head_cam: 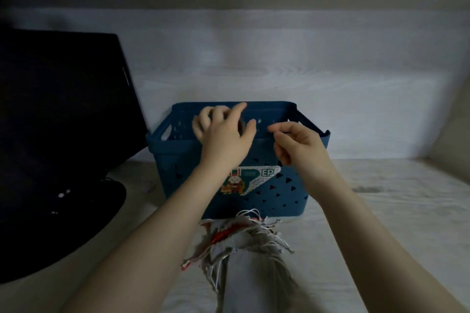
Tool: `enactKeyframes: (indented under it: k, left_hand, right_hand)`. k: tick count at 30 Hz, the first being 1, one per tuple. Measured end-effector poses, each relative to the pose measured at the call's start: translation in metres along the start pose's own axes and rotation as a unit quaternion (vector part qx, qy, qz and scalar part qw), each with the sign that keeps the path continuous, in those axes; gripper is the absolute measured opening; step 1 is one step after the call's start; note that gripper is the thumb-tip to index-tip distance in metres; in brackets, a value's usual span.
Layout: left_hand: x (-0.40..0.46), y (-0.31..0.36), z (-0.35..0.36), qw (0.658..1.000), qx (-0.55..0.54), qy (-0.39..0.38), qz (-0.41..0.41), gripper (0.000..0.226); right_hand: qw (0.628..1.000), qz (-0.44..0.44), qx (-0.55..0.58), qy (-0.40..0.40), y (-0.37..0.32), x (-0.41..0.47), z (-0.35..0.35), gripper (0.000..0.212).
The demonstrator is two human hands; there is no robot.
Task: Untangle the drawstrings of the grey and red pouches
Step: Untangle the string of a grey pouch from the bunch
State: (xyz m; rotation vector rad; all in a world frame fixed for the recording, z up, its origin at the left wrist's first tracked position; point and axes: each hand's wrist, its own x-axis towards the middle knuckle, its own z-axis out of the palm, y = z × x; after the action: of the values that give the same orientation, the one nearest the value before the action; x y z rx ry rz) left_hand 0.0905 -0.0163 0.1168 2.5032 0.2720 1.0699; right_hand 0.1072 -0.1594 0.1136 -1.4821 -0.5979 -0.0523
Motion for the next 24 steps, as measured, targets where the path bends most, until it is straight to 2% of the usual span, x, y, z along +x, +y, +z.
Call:
enactKeyframes:
  k: [3,8,10,12,14,16,21,24]
  left_hand:
    - [-0.014,-0.011,0.004,0.999,-0.001,0.025,0.048,0.032]
    - [-0.051,-0.028,0.0,0.972,0.016,0.08,0.22,0.015]
    - [-0.072,-0.031,0.0,0.956,0.039,0.048,0.286,0.012]
    - [-0.089,-0.04,0.004,0.946,0.028,-0.03,0.322,0.015]
    - [-0.102,-0.051,0.008,0.945,0.012,-0.099,0.312,0.019]
    - [-0.113,-0.061,0.009,0.948,0.009,-0.136,0.289,0.024]
    - [-0.131,-0.07,0.002,0.952,0.01,-0.186,0.241,0.023]
    - [-0.141,-0.071,0.001,0.95,0.009,-0.209,0.232,0.021]
  right_hand:
    - [0.999,0.007,-0.033,-0.026,0.011,-0.006,-0.002,0.016]
    - [0.981,0.029,-0.158,-0.112,0.02,-0.018,-0.008,0.017]
    - [0.958,0.045,-0.226,-0.173,0.023,-0.026,-0.012,0.015]
    - [0.928,0.038,-0.301,-0.215,0.03,-0.036,-0.013,0.014]
    - [0.889,0.001,-0.384,-0.248,0.042,-0.049,-0.012,0.012]
    - [0.857,-0.036,-0.433,-0.276,0.054,-0.063,-0.009,0.014]
    - [0.838,-0.058,-0.46,-0.287,0.076,-0.09,-0.001,0.013]
    - [0.84,-0.059,-0.465,-0.275,0.087,-0.1,0.002,0.012]
